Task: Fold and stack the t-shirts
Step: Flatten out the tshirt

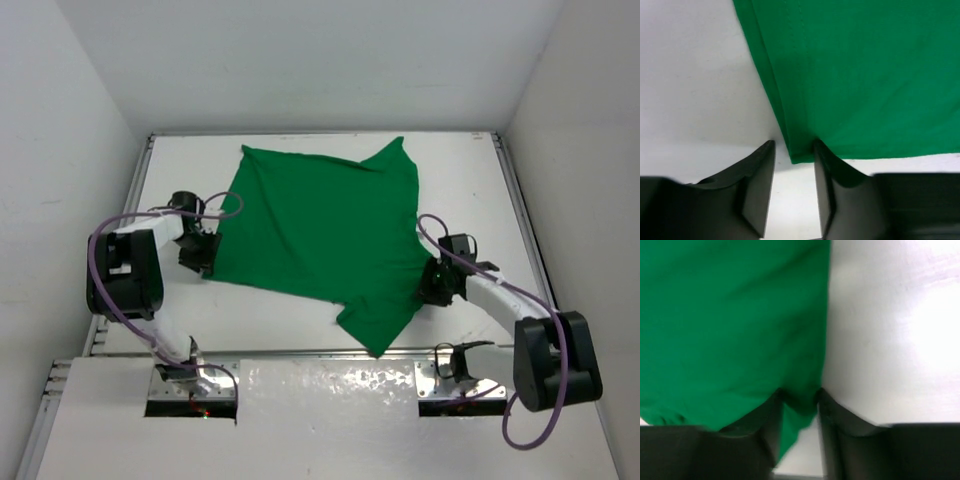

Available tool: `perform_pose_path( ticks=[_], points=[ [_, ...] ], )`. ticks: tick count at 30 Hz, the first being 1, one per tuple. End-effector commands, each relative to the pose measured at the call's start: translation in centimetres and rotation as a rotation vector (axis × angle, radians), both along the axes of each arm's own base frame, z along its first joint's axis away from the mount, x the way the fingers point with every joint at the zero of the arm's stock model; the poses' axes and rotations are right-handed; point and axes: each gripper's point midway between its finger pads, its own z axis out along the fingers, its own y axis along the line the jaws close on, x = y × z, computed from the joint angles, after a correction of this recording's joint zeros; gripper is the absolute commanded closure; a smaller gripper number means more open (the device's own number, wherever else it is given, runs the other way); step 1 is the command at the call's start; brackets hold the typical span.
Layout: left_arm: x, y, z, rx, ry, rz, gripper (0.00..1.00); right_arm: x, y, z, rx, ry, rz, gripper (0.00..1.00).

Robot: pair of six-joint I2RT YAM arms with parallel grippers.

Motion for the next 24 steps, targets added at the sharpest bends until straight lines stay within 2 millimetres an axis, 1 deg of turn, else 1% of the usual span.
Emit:
perform_pose_path(
  ticks=[1, 2, 3, 4, 5, 6, 7, 8, 9, 10, 11, 13, 14, 15, 16, 17, 18, 19, 20, 21, 22, 24],
  points=[
    [-0.8, 1.0, -0.7, 0.056, -0.005, -0.060, 0.67, 2.5, 0.7, -0.1, 0.029, -0.068, -0.024, 0.70],
    [-1.1, 1.1, -0.8, 0.058, -0.007, -0.083, 0.68, 2.3, 0.8, -0.7, 0.035, -0.046, -0.027, 0.75],
    [-1.6, 1.0, -0.8, 0.053, -0.018, -0.097, 0.69, 2.4, 0.9, -0.8, 0.041, -0.047, -0.029, 0.81],
    [-1.5, 0.8, -0.5, 0.045, -0.035, -0.114, 0.69, 2.3, 0.9, -1.0, 0.039, -0.036, -0.030, 0.93],
    [-1.3, 0.6, -0.1, 0.037, -0.059, -0.142, 0.68, 2.2, 0.7, -1.1, 0.025, -0.025, -0.029, 0.99],
    [-0.3, 0.6, 1.3, 0.044, -0.125, -0.158, 0.67, 1.7, 0.2, -1.3, 0.000, 0.003, -0.028, 1.00],
    [0.3, 0.5, 2.3, 0.041, -0.164, -0.188, 0.67, 1.7, -0.5, -1.3, -0.029, 0.009, -0.035, 1.00],
    [0.8, 0.5, 3.3, 0.051, -0.198, -0.249, 0.67, 1.9, -1.0, -1.0, -0.049, 0.009, -0.018, 1.00],
    [1.2, 0.5, 4.7, 0.069, -0.235, -0.287, 0.67, 1.4, -1.6, -1.0, -0.058, 0.033, -0.024, 1.00],
    [1.0, 0.2, 5.2, 0.070, -0.234, -0.346, 0.66, 1.6, -2.8, -0.9, -0.055, 0.037, -0.066, 1.00],
    [-0.2, -0.3, 5.4, 0.067, -0.207, -0.461, 0.65, 1.7, -3.1, -0.7, -0.052, 0.037, -0.056, 1.00],
    [-1.5, -0.7, 5.4, 0.059, -0.180, -0.539, 0.63, 1.7, -4.9, -0.4, -0.063, 0.054, -0.091, 1.00],
    [-2.0, -1.2, 5.6, 0.037, -0.181, -0.613, 0.61, 2.8, -5.4, 0.4, -0.091, 0.031, -0.044, 1.00],
    [-2.8, -1.5, 6.1, 0.030, -0.175, -0.647, 0.55, 2.6, -5.7, 0.4, -0.110, 0.064, -0.016, 1.00],
    [-2.8, -1.7, 6.5, 0.034, -0.188, -0.682, 0.53, 3.1, -5.8, 0.8, -0.116, 0.063, 0.001, 1.00],
    [-2.9, -2.0, 7.0, 0.063, -0.210, -0.765, 0.48, 4.0, -6.2, 1.6, -0.139, 0.057, 0.028, 0.99],
    [-2.8, -2.0, 7.2, 0.085, -0.222, -0.805, 0.46, 4.2, -6.3, 1.5, -0.143, 0.081, 0.044, 0.93],
    [-2.6, -2.7, 7.2, 0.124, -0.229, -0.900, 0.44, 5.2, -6.4, 2.2, -0.147, 0.066, 0.062, 0.81],
    [-2.6, -3.0, 6.9, 0.151, -0.246, -0.940, 0.42, 5.1, -6.0, 2.4, -0.124, 0.081, 0.072, 0.57],
    [-2.7, -3.6, 6.7, 0.162, -0.249, -0.981, 0.41, 5.0, -5.7, 2.5, -0.110, 0.085, 0.080, 0.47],
    [-3.2, -4.7, 6.0, 0.161, -0.239, -1.046, 0.41, 4.8, -5.6, 2.7, -0.105, 0.081, 0.070, 0.40],
    [-3.5, -5.9, 5.5, 0.132, -0.242, -1.086, 0.40, 3.8, -5.9, 2.8, -0.122, 0.089, 0.057, 0.30]
  ],
)
